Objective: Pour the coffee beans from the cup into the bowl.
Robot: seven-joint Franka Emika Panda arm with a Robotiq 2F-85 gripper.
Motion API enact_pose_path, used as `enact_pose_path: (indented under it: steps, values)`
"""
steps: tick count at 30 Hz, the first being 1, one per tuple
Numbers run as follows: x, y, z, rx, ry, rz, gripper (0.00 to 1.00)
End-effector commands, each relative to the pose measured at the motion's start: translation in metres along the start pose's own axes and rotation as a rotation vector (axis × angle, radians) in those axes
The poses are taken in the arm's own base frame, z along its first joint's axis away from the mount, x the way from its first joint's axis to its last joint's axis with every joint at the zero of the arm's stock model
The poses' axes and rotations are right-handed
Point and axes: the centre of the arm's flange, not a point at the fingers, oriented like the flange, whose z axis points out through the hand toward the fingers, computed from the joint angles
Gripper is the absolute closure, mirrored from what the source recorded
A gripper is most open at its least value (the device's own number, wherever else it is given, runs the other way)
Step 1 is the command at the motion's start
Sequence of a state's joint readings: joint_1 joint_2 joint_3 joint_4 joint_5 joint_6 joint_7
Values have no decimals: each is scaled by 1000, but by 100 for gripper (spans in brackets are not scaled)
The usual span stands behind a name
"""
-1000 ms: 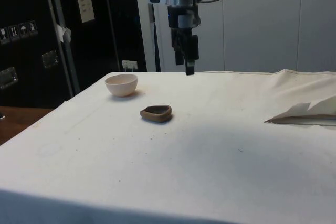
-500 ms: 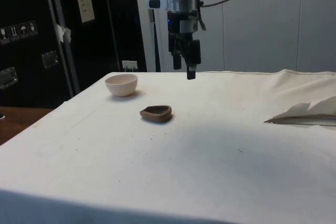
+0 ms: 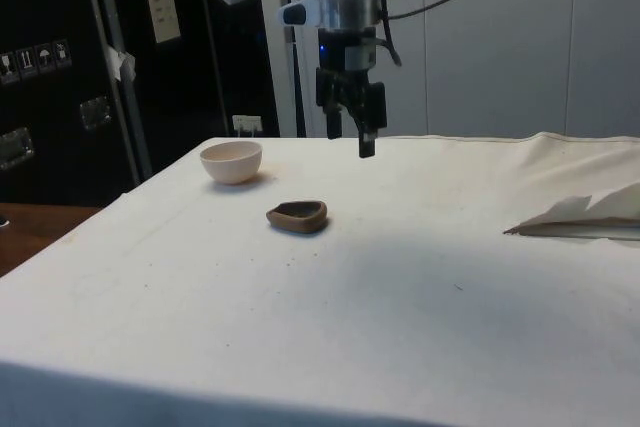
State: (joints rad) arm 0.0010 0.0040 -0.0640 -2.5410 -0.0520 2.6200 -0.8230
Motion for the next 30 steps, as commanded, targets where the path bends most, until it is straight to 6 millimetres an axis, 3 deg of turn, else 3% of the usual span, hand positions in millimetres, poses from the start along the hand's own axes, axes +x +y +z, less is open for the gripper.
enact_pose_path:
  steps: [1, 30]
  values:
    - [1, 0, 2, -9, 2, -14, 0]
    - [11, 7, 34, -15, 4, -217, 0]
